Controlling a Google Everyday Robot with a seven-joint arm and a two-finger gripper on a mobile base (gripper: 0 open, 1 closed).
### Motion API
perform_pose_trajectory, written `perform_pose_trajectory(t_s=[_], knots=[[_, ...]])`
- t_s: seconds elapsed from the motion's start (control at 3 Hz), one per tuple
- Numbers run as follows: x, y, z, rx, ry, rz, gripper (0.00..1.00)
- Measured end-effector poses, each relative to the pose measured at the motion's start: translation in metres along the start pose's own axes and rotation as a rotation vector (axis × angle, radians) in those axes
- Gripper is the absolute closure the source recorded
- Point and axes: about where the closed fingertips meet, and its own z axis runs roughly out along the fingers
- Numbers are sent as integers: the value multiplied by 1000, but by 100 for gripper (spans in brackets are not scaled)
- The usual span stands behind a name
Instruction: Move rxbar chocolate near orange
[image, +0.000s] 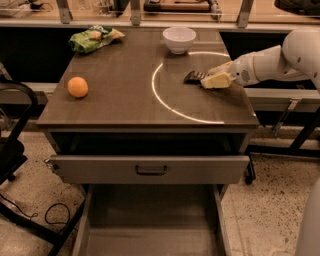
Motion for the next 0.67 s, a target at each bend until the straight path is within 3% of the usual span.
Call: perform_pose_trajectory(t_s=[0.33, 0.67], knots=[[-21, 3, -16, 31, 29, -58, 100], [-59, 10, -45, 96, 80, -154, 100]])
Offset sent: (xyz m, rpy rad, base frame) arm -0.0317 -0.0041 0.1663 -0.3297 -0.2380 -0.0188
